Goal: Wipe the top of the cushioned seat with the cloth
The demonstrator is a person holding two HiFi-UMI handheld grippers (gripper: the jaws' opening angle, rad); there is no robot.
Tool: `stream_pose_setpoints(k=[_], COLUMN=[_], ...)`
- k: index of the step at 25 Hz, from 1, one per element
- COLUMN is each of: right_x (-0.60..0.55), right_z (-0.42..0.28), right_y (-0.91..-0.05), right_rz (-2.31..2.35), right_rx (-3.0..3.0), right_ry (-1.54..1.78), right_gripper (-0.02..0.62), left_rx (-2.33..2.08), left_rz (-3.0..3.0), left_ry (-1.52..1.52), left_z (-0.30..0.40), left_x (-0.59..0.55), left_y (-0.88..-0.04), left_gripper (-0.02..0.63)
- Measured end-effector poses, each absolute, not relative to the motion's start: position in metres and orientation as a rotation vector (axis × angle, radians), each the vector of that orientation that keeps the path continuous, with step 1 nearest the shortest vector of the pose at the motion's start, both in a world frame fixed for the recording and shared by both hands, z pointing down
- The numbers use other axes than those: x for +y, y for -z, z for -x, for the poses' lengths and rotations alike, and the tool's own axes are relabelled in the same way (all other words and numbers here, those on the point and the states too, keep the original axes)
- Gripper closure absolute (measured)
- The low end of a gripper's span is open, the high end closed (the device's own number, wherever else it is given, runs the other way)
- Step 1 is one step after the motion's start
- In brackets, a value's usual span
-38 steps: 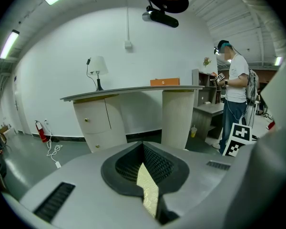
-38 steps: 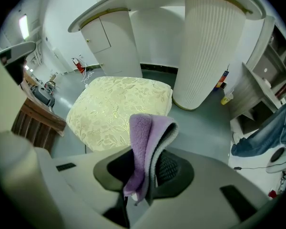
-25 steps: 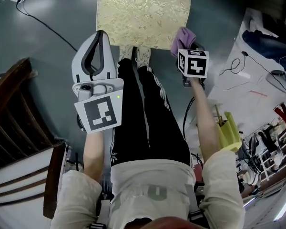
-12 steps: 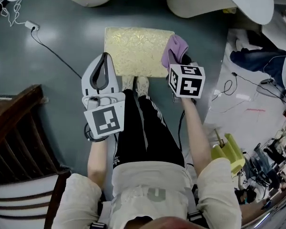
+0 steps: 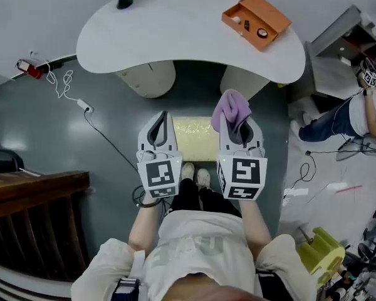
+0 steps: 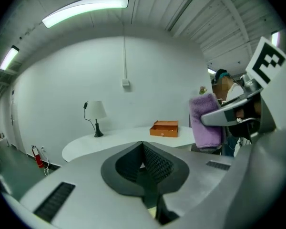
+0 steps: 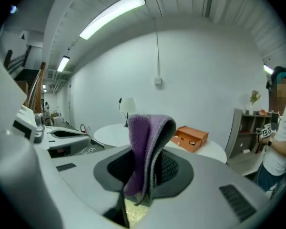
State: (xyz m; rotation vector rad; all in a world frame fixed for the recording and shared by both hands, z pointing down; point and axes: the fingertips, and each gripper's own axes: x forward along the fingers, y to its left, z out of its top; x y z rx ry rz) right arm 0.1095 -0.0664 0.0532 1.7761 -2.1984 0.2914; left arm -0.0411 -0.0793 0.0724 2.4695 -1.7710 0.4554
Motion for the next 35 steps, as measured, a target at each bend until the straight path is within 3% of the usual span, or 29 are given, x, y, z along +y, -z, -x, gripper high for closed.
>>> stream_pose_setpoints(k=[11,35], right_x=[-0.008,0.019], right_z=[-0.089,-0.092], right_y=[0.025,0.012], right_rz=[-1.858,-1.812], right_rx=[-2.273,-2.316], right_ry=[-0.116,-0.152], right_gripper=[0.499,0.499], left_rx=[-1.681,-1.756], left_rz=[-2.621,-2.609], left_ry=[-0.298,-0.255], left_z=[0.017,0.018], left_x=[-0.035,0.001], left_y=[0.023,0.033], left_gripper=[0.6,0.6])
